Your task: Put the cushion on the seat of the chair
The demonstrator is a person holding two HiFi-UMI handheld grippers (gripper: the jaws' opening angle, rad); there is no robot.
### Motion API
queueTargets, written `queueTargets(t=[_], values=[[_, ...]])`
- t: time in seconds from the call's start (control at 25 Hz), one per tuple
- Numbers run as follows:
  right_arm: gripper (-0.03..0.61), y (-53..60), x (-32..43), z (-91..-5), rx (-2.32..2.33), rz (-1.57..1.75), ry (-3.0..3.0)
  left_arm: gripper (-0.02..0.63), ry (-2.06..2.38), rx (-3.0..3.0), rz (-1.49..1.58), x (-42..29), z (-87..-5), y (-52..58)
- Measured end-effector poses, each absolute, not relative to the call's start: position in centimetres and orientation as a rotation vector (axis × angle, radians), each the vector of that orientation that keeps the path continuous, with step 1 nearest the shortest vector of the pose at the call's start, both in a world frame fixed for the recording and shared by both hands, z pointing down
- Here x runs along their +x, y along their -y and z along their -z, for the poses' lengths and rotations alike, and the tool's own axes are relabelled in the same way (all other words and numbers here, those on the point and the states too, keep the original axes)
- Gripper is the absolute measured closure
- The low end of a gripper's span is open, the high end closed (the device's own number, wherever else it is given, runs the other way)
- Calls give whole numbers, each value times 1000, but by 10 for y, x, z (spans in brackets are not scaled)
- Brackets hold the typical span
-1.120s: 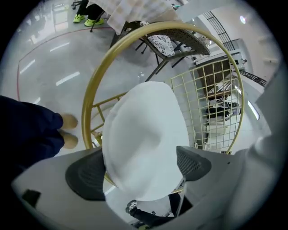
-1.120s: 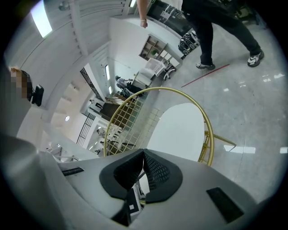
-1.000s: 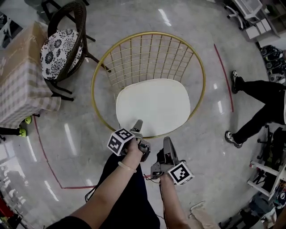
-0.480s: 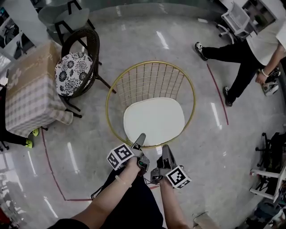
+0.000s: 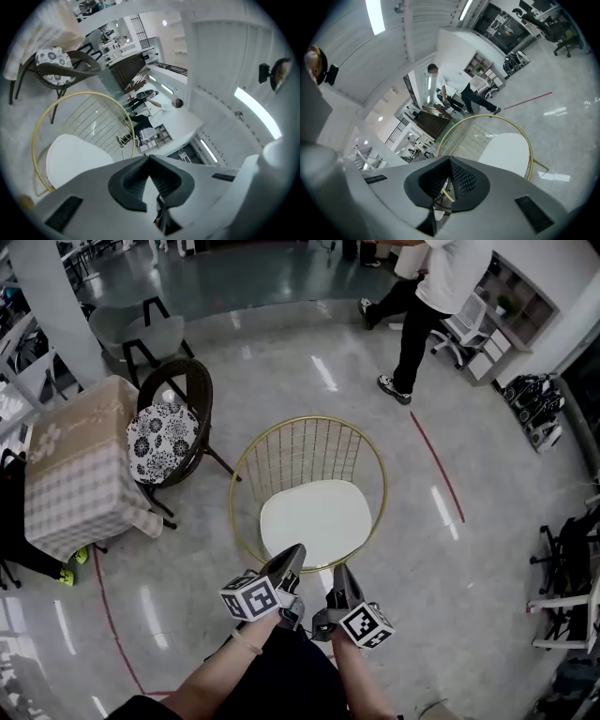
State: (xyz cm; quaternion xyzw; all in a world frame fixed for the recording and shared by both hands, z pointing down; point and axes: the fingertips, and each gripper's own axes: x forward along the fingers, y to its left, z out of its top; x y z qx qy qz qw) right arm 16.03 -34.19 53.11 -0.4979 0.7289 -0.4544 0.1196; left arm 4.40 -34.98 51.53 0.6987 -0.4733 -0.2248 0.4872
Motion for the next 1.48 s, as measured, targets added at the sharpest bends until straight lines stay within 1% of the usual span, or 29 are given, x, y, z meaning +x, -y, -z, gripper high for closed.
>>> queueTargets(t=[0.16, 0.32, 0.56, 0.72, 1.32, 1.48], values=[[588, 336, 154, -512, -1450, 1288, -2168, 614, 1180, 1946, 373, 54, -485, 334], [589, 334, 158, -495, -1516, 1172, -2197, 614, 1194, 2198, 184, 69, -459, 320], [592, 350, 161, -466, -1529, 1021, -2247, 614, 1194, 2273, 155, 67, -444, 320], [592, 352, 164, -450, -1511, 980, -2264, 614, 1240, 2283, 163, 60, -433, 329], [592, 350, 179, -460, -1507, 1066, -2231, 614, 1298, 2228, 81, 65, -442, 337], [592, 348, 174, -474, -1518, 1110, -2204, 614, 1324, 2191, 80, 50, -452, 333]])
